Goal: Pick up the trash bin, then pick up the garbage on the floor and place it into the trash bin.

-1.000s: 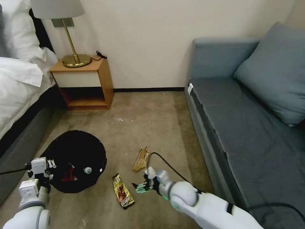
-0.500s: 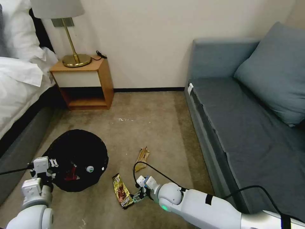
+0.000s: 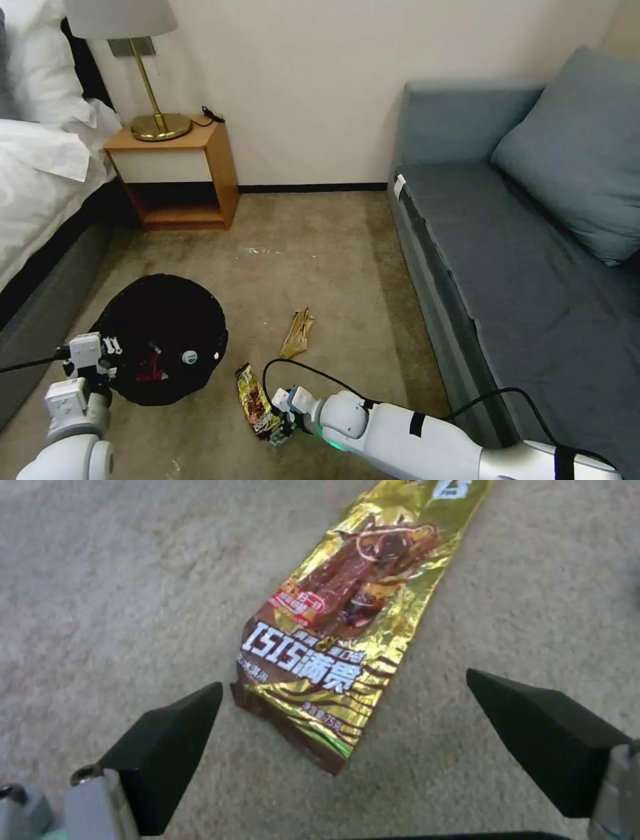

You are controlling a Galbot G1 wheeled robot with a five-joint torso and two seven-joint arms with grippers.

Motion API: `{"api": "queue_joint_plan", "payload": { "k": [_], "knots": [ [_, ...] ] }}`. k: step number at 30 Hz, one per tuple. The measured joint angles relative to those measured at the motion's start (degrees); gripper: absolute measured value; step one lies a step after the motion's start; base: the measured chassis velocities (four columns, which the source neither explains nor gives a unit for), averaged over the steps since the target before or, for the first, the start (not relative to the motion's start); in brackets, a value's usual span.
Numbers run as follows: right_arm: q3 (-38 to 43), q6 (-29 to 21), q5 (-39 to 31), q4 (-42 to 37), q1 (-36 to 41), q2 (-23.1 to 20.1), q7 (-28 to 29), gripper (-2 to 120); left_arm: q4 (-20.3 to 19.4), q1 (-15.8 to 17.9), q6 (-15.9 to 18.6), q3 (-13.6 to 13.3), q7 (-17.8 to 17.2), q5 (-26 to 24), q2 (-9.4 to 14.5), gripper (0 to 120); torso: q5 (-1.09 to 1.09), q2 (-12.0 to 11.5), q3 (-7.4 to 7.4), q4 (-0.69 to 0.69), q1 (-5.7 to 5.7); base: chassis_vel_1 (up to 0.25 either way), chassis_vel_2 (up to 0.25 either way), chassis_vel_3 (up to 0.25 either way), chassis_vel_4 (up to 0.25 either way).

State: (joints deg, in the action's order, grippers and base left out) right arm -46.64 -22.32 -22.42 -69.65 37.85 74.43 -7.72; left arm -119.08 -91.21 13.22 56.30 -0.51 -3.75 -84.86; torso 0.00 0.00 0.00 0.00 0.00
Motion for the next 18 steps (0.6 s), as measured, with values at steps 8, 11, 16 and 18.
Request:
{"api": "queue_joint_plan", "payload": {
  "k": [8,11,16,18],
  "knots": [
    [1.1,-0.8,4.2,2.3,0.0,1.2,-3.2,83,-0.1,0.1,0.0,-0.1,0.0,0.2,0.0,5,0.0,0.0,0.0,0.0,0.0,0.0,0.0,0.0,0.0],
    [1.5,-0.8,5.1,3.0,0.3,1.4,-3.8,77,-0.1,0.2,0.0,-0.2,0.0,0.2,0.1,5,0.0,0.0,0.0,0.0,0.0,0.0,0.0,0.0,0.0],
    [2.2,-0.6,6.7,3.9,0.6,1.5,-5.0,59,0.1,0.3,0.1,-0.2,0.0,0.2,0.3,5,0.0,0.0,0.0,0.0,0.0,0.0,0.0,0.0,0.0],
    [2.6,-0.2,7.4,4.3,0.9,1.6,-5.4,49,0.2,0.3,0.1,-0.2,0.0,0.2,0.4,5,0.0,0.0,0.0,0.0,0.0,0.0,0.0,0.0,0.0]
  ]
}}
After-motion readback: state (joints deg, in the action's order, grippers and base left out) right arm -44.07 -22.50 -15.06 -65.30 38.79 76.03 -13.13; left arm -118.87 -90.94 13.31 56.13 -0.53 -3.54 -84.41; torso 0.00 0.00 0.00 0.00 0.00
